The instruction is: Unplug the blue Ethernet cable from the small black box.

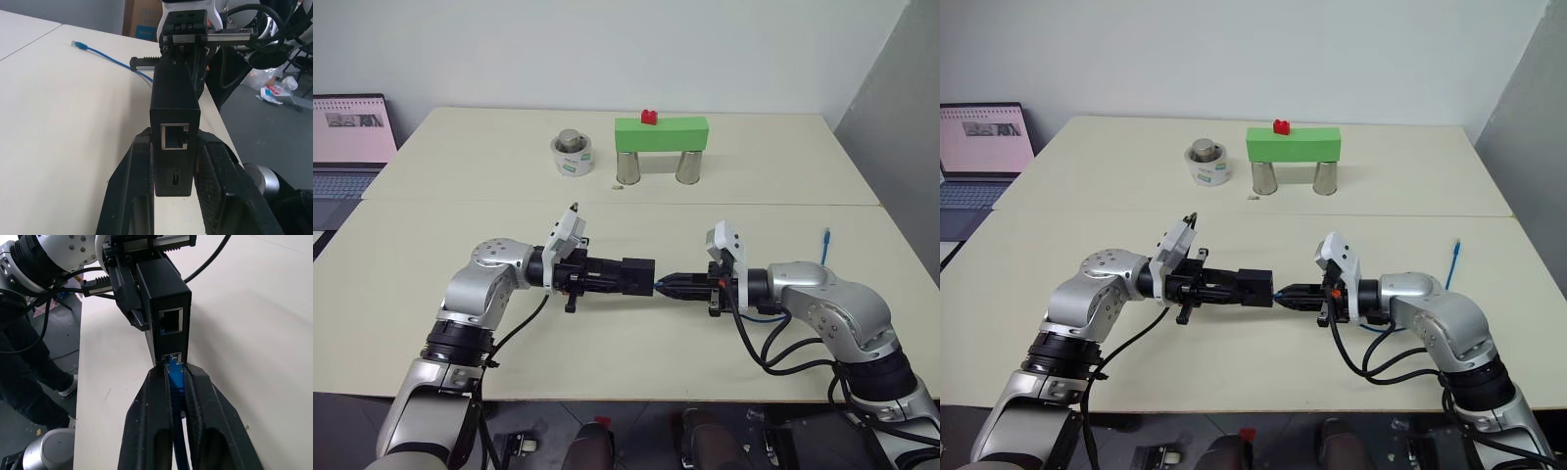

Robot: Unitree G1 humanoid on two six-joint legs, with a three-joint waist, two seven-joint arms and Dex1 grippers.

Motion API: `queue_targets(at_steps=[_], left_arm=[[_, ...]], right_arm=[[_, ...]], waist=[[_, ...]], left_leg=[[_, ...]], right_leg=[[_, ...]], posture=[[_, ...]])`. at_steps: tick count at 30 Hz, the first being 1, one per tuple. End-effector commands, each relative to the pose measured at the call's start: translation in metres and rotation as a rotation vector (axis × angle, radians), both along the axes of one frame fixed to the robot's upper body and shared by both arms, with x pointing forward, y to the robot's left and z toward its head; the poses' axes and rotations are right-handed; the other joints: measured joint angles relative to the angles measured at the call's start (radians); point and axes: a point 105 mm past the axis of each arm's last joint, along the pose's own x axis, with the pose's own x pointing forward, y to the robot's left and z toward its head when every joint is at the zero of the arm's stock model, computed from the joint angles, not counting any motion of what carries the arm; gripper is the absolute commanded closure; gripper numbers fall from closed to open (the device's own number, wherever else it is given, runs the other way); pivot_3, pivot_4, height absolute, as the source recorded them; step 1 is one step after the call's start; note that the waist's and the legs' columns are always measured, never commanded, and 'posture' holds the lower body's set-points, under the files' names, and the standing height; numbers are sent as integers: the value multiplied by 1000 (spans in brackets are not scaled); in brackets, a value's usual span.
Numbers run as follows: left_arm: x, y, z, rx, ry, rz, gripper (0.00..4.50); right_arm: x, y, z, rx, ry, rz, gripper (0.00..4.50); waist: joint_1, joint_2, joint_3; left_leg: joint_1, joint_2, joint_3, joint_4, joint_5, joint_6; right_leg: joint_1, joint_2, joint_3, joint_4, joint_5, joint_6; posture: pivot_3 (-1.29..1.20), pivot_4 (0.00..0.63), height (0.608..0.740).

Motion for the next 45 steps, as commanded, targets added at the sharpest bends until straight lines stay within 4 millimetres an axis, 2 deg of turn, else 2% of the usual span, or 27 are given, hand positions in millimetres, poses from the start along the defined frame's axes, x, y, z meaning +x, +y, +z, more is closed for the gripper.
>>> queue_targets(at_steps=[1,7,15,21,24,26,28,30,32,33,35,37,39,41,45], left_arm=[[-1,-3,13,-32,-47,-15,3736],[-2,-3,13,-28,-47,-21,3736],[5,16,10,58,-89,16,3736],[7,20,9,78,-107,30,3736],[9,23,8,71,-107,64,3736],[10,25,6,58,-100,102,3736],[10,27,2,50,-90,138,3736],[9,27,-2,54,-83,156,3736],[7,26,-6,58,-76,164,3736],[8,26,-7,55,-75,180,3736],[9,26,-10,59,-86,216,3736],[11,27,-9,46,-94,258,3736],[16,29,-8,30,-111,314,3736],[26,36,-10,25,-140,419,3736],[57,61,-7,-24,-257,697,3736]], right_arm=[[-2,3,5,2,-44,20,4436],[-3,2,6,-13,-56,35,4437],[-5,-17,-1,-80,-42,31,4438],[-3,-25,-1,-86,-47,-3,4439],[33,-48,6,-87,-141,-207,4440],[66,-70,10,-97,-228,-410,4440],[95,-94,8,-139,-313,-599,4440],[111,-109,0,-190,-359,-704,4440],[123,-119,-7,-222,-379,-794,3736],[126,-122,-11,-240,-384,-814,3538],[128,-120,-14,-227,-368,-813,2944],[125,-115,-10,-211,-378,-780,2583],[119,-109,-2,-200,-399,-728,2028],[104,-93,7,-162,-407,-610,1495],[54,-53,26,-66,-404,-298,632]], waist=[[0,0,0],[0,0,0],[0,0,0],[0,0,0],[1,0,0],[0,0,0],[-5,0,0],[-7,0,0],[-7,0,0],[-7,0,0],[-7,0,0],[-6,0,0],[-6,0,0],[-5,1,0],[1,1,0]], left_leg=[[0,0,0,0,0,0],[0,0,0,0,0,0],[0,0,0,0,0,0],[0,0,1,0,0,0],[0,0,0,0,0,0],[0,0,1,0,0,0],[0,0,2,0,0,0],[1,0,2,0,0,0],[0,0,2,-1,0,0],[0,0,2,-1,0,0],[-2,0,2,-1,0,0],[-5,0,3,-1,0,0],[-6,0,2,-1,0,0],[-7,0,2,-1,0,0],[-6,0,0,-1,0,0]], right_leg=[[0,0,0,0,0,0],[0,0,0,0,0,0],[0,0,0,0,0,0],[0,0,0,0,0,0],[0,0,0,0,0,0],[0,0,0,0,0,0],[0,0,2,0,0,0],[0,0,2,1,0,0],[-1,0,1,1,0,0],[-1,0,2,1,0,0],[-3,0,2,1,3,-5],[-6,0,2,2,3,-5],[-7,-1,2,2,3,-5],[-7,-1,2,2,3,-5],[-7,-1,0,2,3,-5]], posture=[[0,150,740],[0,150,740],[0,150,740],[0,150,740],[0,150,740],[0,150,740],[0,150,740],[0,150,740],[0,150,740],[0,150,740],[0,150,740],[0,150,740],[0,150,740],[0,150,740],[0,150,740]])
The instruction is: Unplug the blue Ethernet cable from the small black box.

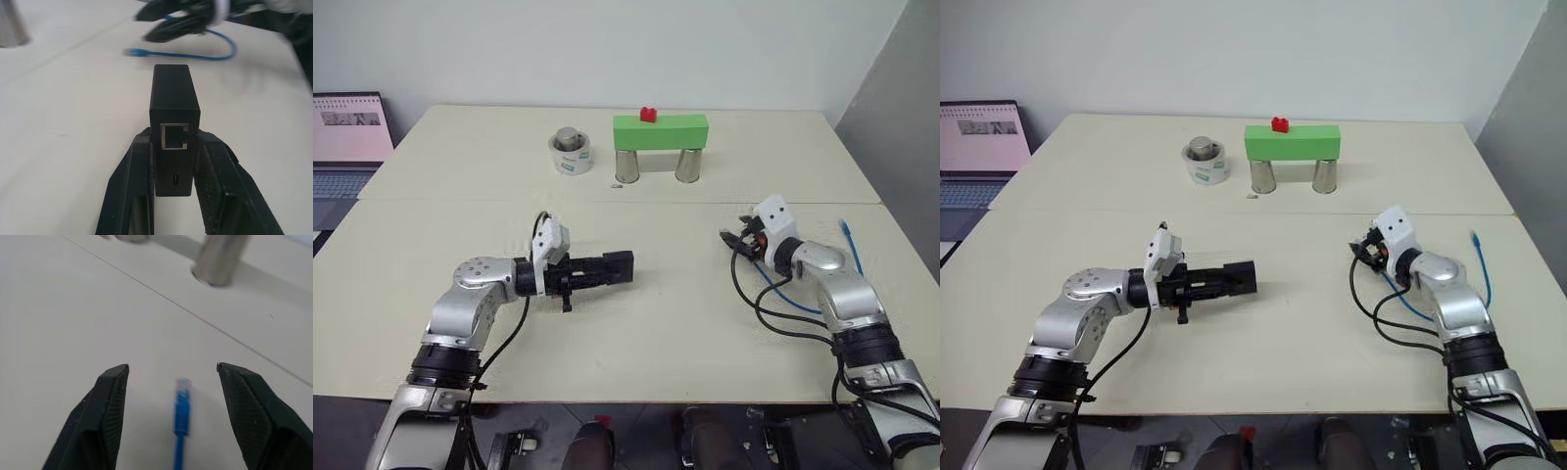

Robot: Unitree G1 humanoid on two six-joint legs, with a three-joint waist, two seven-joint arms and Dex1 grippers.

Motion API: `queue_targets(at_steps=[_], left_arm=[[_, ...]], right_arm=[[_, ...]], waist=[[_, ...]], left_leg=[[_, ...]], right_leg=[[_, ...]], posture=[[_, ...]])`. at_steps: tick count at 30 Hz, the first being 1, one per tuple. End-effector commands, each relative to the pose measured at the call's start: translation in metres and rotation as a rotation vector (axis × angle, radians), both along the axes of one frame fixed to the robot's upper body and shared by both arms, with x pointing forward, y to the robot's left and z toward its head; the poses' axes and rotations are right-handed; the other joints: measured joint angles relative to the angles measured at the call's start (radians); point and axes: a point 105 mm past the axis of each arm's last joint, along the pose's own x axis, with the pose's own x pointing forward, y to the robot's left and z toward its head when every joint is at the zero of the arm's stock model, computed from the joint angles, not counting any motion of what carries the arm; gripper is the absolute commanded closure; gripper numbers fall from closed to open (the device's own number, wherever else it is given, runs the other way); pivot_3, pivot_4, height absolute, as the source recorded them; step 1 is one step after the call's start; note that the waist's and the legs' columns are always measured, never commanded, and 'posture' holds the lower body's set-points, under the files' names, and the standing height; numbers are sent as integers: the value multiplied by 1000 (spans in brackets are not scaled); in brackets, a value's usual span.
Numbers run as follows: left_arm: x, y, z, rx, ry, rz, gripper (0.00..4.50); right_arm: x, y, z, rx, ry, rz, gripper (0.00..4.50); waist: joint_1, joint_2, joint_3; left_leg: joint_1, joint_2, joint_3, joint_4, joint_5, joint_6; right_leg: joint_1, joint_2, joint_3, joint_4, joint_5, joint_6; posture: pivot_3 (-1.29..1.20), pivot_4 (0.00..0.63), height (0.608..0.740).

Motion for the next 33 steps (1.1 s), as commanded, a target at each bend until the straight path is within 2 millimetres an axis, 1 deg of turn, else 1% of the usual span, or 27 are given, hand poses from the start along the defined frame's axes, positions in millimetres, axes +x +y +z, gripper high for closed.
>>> queue_targets(at_steps=[1,3,5,7,9,10,12,16,18,19,24,26,27,30,33], left_arm=[[33,34,13,-27,-176,314,3736],[46,52,9,-46,-206,458,3736],[53,64,5,-61,-227,560,3736],[58,73,3,-66,-274,638,3736],[64,89,-1,-52,-328,776,3736],[65,94,-3,-43,-350,817,3736],[67,100,-7,-46,-363,876,3736],[70,102,-28,-127,-256,945,3736],[69,104,-36,-122,-223,946,3036],[68,103,-40,-100,-220,931,2932],[62,101,-51,-89,-183,892,1781],[56,102,-54,-54,-189,892,1237],[52,105,-55,-40,-192,900,1056],[36,111,-54,-9,-176,915,1056],[16,110,-49,56,-140,872,1056]], right_arm=[[-42,40,31,51,-30,269,632],[-52,53,38,69,-29,322,632],[-59,65,44,77,-32,361,632],[-64,74,48,77,-34,392,632],[-70,84,50,79,-28,432,632],[-72,87,50,78,-25,445,632],[-73,90,50,78,-23,456,632],[-71,91,48,60,-16,455,632],[-71,91,48,60,-14,452,621],[-71,91,48,59,-13,450,621],[-70,87,46,53,-7,432,621],[-70,84,45,53,-6,419,621],[-70,82,45,57,-5,408,621],[-70,72,44,79,-3,361,621],[-66,53,43,114,2,269,621]], waist=[[0,0,0],[0,0,0],[0,0,0],[0,0,0],[3,0,0],[4,-1,-1],[4,-1,-1],[7,-1,-1],[6,-1,-1],[5,-1,-1],[3,-1,-1],[3,-1,-1],[2,-1,-1],[-3,-1,-1],[-8,-1,-1]], left_leg=[[0,0,0,0,0,0],[1,0,0,1,0,0],[1,0,1,2,0,0],[2,0,1,2,0,0],[2,0,1,2,0,0],[2,0,1,2,0,0],[2,0,0,2,0,0],[0,-2,0,2,0,0],[0,-2,0,2,0,0],[0,-2,0,2,0,0],[2,-2,0,1,0,0],[3,-2,0,1,0,0],[3,-2,0,1,0,0],[4,-1,2,1,0,0],[5,0,2,0,0,0]], right_leg=[[0,0,0,0,0,0],[1,0,0,0,0,1],[1,0,1,0,0,1],[2,0,1,1,0,2],[2,0,1,1,0,2],[2,0,1,1,0,2],[2,0,0,0,1,1],[1,-2,0,0,2,1],[1,-2,0,0,2,1],[1,-2,-1,0,2,1],[1,-2,-1,1,2,1],[2,-2,0,1,2,1],[3,-2,0,1,2,1],[3,-2,1,1,2,1],[3,-2,1,1,2,1]], posture=[[0,150,740],[0,150,740],[0,150,740],[0,150,740],[0,150,740],[0,150,740],[0,150,740],[0,150,740],[0,150,740],[0,150,740],[0,150,740],[0,150,740],[0,150,740],[0,150,740],[0,150,740]])
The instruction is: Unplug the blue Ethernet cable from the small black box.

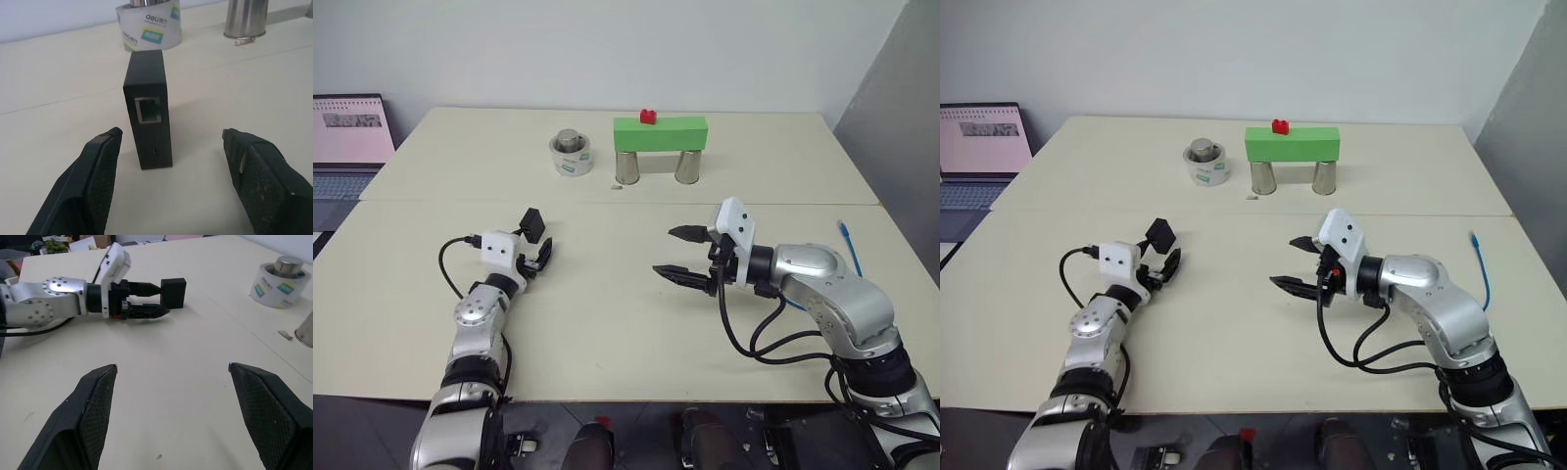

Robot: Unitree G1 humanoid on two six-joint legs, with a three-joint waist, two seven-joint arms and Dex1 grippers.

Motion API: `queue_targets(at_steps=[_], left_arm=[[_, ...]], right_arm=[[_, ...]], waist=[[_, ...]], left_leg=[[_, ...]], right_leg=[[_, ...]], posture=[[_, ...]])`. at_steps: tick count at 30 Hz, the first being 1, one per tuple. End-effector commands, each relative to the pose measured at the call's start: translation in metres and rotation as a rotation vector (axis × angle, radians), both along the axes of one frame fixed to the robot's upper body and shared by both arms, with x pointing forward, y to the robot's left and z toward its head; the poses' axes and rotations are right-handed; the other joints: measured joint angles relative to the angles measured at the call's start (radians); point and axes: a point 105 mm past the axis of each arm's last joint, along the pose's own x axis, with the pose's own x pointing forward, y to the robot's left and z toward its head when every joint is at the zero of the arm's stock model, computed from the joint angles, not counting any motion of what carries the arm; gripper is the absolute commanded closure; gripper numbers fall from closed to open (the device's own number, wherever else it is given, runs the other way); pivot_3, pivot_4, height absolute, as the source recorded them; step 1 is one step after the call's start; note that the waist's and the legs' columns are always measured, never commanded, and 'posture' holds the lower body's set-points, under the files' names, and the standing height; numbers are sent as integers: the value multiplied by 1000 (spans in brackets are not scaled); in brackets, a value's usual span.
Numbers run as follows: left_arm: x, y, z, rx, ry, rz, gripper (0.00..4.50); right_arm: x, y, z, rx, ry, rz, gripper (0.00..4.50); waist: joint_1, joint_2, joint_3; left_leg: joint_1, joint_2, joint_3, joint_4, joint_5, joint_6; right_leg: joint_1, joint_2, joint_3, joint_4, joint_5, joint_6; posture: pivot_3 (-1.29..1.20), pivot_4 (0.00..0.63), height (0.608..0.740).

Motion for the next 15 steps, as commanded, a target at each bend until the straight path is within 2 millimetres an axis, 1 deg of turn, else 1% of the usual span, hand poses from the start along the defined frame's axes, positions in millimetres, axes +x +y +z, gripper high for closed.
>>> queue_targets(at_steps=[1,3,5,9,11,13,15], left_arm=[[-21,-1,7,62,84,-53,1056],[-31,-5,15,86,101,-101,1056],[-36,-4,24,118,113,-125,1056],[-39,5,52,190,107,-183,1056],[-39,9,57,205,118,-189,1056],[-37,13,67,204,117,-203,1056],[-35,15,74,199,118,-224,1056]], right_arm=[[2,-24,12,49,-43,-110,621],[7,-43,8,55,-28,-192,621],[10,-59,3,44,-17,-258,621],[15,-96,-10,-21,2,-396,621],[16,-104,-14,-33,12,-428,621],[16,-111,-17,-43,26,-455,621],[17,-112,-19,-49,28,-464,621]], waist=[[-1,0,0],[2,0,0],[4,0,0],[12,0,0],[9,0,0],[9,0,0],[7,0,0]], left_leg=[[0,0,0,0,0,0],[0,0,0,0,0,0],[0,0,0,0,0,0],[3,-1,-1,1,0,0],[5,-1,-1,1,1,1],[5,-1,0,1,1,1],[4,0,0,1,1,1]], right_leg=[[0,0,0,0,0,0],[0,0,0,0,-1,1],[1,1,0,0,-3,4],[4,1,-1,-1,-3,4],[5,1,0,-1,-3,4],[6,1,0,-1,-3,4],[5,2,0,-2,-3,4]], posture=[[0,150,740],[0,150,740],[0,150,740],[0,150,740],[0,150,740],[0,150,740],[0,150,740]])
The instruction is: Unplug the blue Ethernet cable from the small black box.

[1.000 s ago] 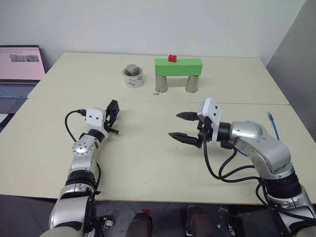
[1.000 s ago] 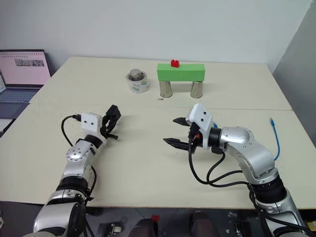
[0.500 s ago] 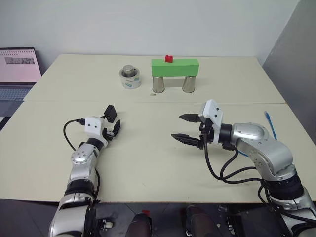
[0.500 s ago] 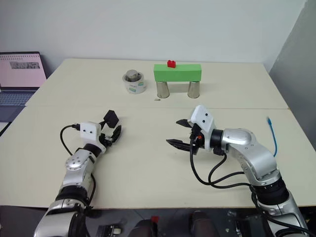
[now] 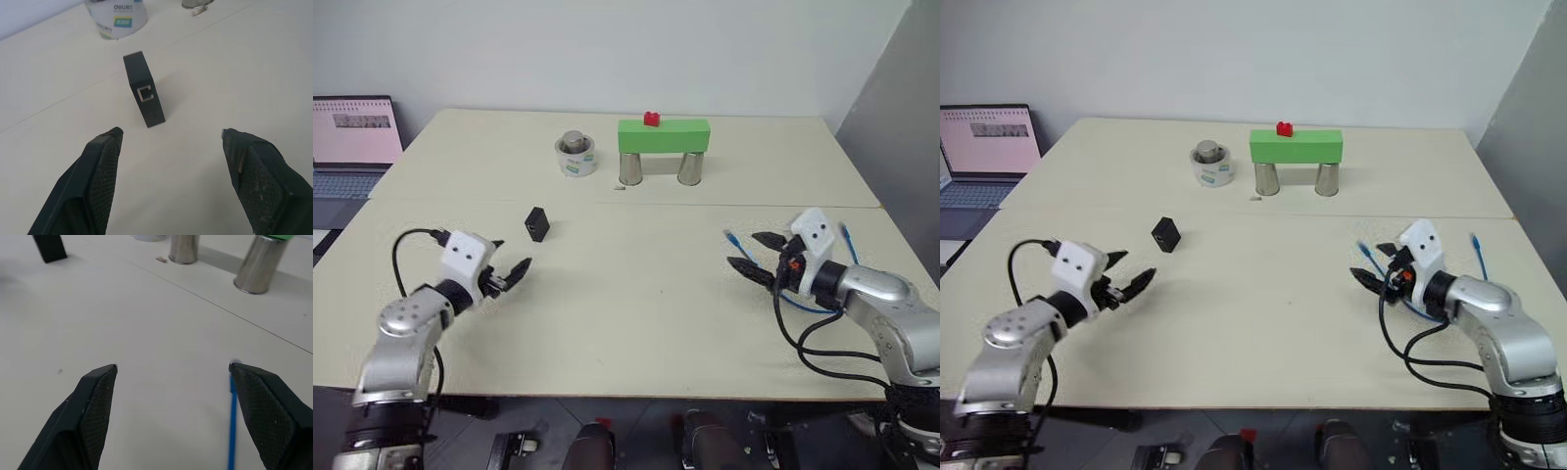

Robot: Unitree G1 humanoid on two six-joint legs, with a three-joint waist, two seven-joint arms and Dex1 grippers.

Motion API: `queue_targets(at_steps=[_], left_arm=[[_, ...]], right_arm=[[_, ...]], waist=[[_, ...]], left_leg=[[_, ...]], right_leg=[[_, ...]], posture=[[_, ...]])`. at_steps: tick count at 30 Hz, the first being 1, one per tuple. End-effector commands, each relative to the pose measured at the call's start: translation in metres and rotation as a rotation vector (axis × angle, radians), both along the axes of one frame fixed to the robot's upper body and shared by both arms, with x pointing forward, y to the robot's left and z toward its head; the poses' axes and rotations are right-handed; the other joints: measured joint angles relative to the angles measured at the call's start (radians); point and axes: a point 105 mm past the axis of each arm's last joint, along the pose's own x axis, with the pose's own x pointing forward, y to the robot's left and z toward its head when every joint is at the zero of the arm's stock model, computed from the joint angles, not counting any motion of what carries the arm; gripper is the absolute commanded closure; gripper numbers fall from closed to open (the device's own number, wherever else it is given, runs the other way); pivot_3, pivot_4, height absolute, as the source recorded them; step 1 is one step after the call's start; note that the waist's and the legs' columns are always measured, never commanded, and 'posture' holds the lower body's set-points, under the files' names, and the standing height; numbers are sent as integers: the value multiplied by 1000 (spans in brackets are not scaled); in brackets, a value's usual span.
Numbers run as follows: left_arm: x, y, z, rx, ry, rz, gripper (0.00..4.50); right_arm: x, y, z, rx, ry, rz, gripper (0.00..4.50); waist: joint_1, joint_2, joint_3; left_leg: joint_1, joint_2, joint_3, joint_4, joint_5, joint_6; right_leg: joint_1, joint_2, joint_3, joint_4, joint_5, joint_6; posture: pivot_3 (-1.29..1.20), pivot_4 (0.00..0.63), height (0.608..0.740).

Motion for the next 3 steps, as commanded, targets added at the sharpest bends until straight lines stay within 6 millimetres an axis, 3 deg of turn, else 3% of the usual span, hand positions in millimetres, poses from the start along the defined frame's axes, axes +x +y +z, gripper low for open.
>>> queue_targets(at_steps=[1,3], left_arm=[[2,2,25,-13,-45,-42,1056],[3,3,29,-23,-55,-59,1056]], right_arm=[[3,-6,9,-11,-48,-36,621],[7,-4,9,-11,-54,-48,621]], waist=[[-2,0,0],[-3,0,0]], left_leg=[[0,0,0,0,0,0],[-1,0,0,-1,0,0]], right_leg=[[0,0,0,0,0,0],[-1,0,1,0,0,0]], posture=[[0,150,740],[0,150,740]])
